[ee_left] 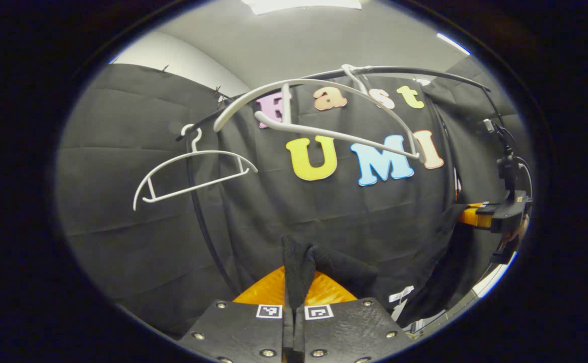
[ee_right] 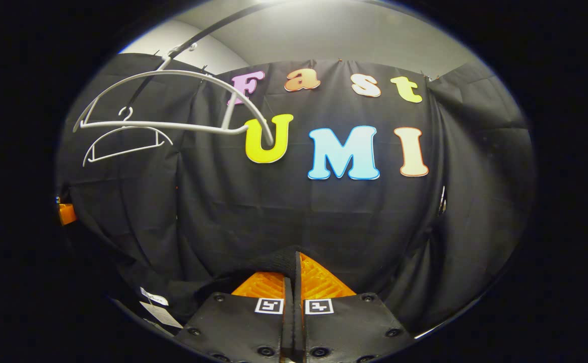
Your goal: Grasp the clothes on the hanger with both hands and then place them into the laundry hamper below.
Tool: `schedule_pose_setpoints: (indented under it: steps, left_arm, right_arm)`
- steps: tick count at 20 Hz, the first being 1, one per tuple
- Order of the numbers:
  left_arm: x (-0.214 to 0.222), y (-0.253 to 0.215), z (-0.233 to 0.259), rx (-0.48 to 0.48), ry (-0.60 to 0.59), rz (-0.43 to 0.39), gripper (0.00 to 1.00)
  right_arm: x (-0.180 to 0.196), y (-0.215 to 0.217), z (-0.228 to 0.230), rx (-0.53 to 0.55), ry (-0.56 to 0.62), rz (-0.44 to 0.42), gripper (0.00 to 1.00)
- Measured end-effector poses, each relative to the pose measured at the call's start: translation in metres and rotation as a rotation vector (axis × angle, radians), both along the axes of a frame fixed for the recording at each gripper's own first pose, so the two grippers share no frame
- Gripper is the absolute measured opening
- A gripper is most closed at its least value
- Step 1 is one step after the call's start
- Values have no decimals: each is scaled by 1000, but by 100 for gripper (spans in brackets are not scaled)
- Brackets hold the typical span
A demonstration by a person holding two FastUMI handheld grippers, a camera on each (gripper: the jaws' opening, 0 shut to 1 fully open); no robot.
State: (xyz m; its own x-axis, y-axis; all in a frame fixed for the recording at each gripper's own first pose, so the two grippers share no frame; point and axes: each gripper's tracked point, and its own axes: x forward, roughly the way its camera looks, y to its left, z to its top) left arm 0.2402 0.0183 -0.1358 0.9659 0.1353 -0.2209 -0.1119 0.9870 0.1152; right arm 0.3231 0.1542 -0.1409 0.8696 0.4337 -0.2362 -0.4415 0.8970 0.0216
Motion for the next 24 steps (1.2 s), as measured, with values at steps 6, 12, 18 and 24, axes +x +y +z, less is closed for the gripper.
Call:
schedule_pose_setpoints:
  steps: [6, 12, 18, 24]
  left_arm:
    - [-22, -43, -13, -45, 18, -73, 1]
    - [-6, -79, -34, -107, 39, -121, 1]
    - [-33, -95, -89, -137, 131, -125, 1]
    - [-29, -97, -153, -144, 262, -107, 1]
  right_arm:
    - [-54, 34, -9, 0, 37, 118, 1]
    - [-96, 65, -24, 25, 82, 214, 1]
    - [-125, 81, -69, -4, 179, 263, 2]
    - [-146, 83, -116, -75, 267, 293, 4]
